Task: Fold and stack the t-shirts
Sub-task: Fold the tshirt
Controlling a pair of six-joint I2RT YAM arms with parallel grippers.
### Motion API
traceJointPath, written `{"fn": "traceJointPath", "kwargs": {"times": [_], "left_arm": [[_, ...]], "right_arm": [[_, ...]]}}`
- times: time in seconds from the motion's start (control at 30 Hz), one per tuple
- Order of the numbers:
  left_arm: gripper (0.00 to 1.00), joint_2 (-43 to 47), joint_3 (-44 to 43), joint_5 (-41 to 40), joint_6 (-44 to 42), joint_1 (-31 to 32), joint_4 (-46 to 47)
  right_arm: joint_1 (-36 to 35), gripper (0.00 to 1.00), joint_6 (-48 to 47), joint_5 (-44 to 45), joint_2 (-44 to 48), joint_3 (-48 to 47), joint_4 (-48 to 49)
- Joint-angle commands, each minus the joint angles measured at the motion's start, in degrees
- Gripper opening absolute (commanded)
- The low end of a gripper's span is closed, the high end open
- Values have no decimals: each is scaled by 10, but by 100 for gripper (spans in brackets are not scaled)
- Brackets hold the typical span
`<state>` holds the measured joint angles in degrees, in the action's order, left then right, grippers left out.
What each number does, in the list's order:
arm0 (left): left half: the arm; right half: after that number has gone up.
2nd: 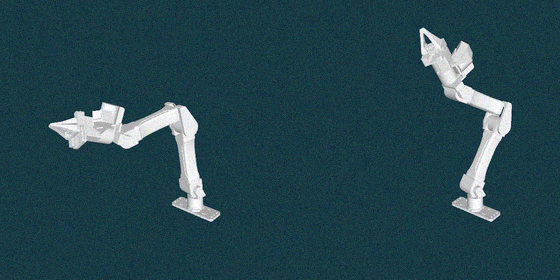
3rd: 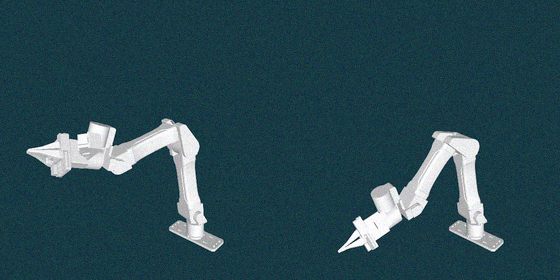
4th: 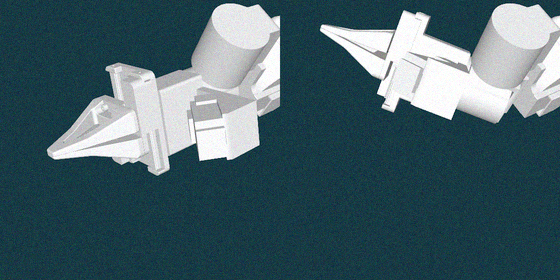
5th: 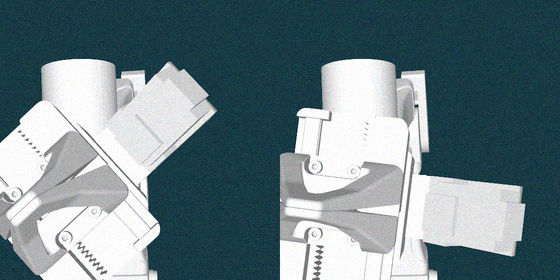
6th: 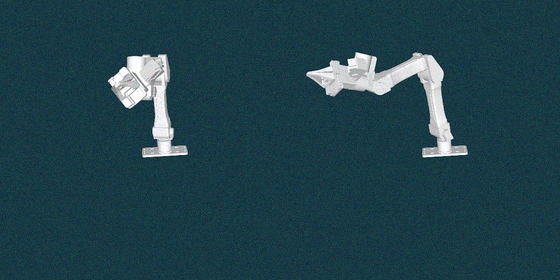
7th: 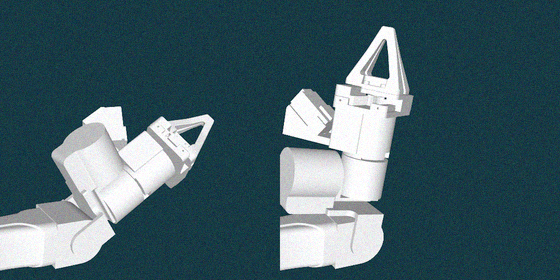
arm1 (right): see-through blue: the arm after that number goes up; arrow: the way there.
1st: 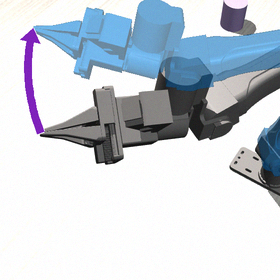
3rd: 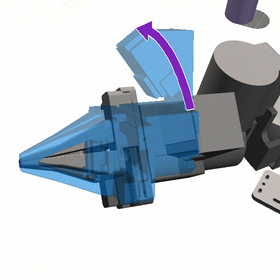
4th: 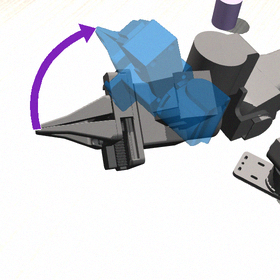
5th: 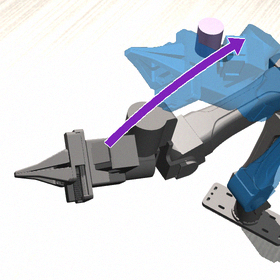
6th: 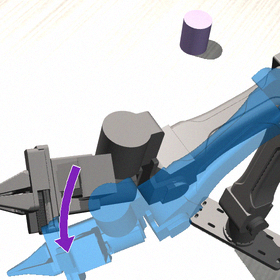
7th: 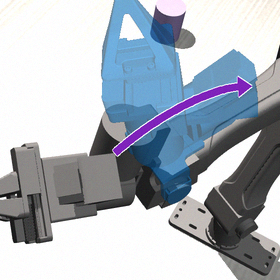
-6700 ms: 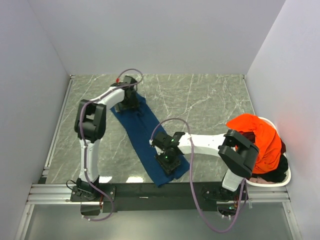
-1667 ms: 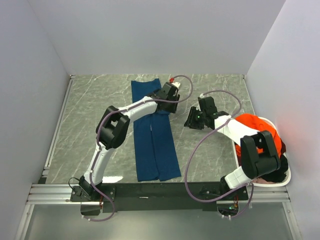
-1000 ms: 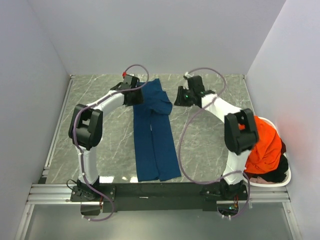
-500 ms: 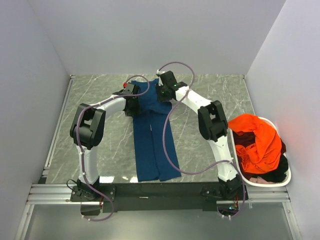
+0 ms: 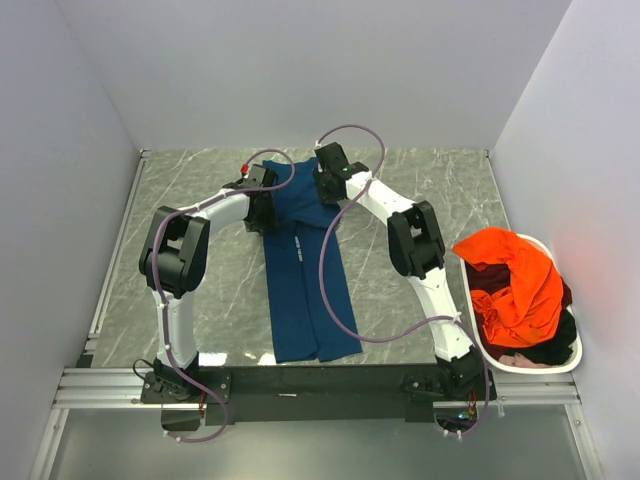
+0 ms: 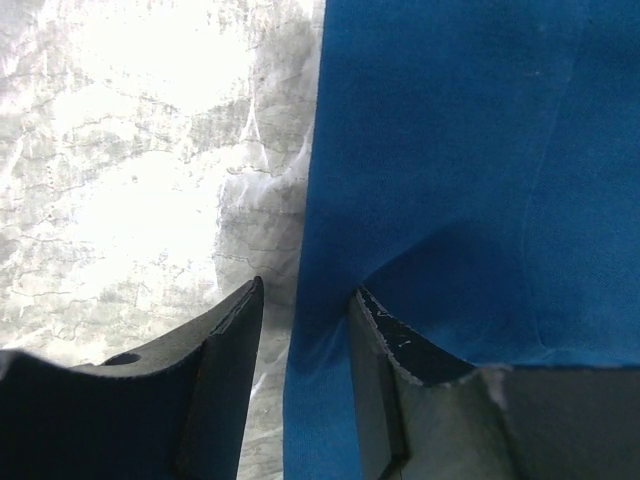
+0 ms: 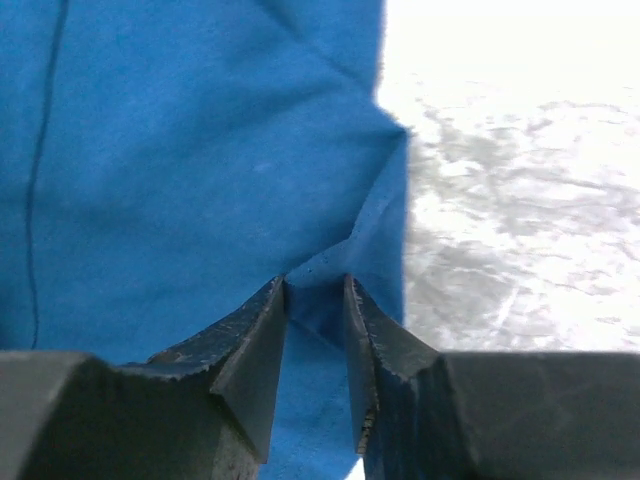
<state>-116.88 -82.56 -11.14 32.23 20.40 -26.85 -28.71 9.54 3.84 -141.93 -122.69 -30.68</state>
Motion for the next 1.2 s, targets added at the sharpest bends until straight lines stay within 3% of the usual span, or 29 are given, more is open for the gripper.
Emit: {"fn": "traceJointPath", "kwargs": {"times": [0.0, 0.27, 0.53, 0.7, 0.97, 1.17], "left_arm": [[46, -5, 9, -24, -1, -5, -38], [50, 26, 13, -8, -1, -5, -41], [54, 83, 14, 8, -29, 12, -29], [53, 100, 7, -20, -69, 72, 15], [52, 29, -81, -35, -160, 175, 63], [40, -38, -146, -55, -203, 212, 82]], "right_arm": [[15, 35, 29, 35, 2, -25, 8], [53, 2, 65, -22, 31, 14, 41], [88, 2, 118, -130, 54, 43, 77], [116, 4, 177, -205, 68, 79, 114], [136, 8, 204, -269, 44, 71, 113], [148, 9, 227, -298, 46, 106, 145]]}}
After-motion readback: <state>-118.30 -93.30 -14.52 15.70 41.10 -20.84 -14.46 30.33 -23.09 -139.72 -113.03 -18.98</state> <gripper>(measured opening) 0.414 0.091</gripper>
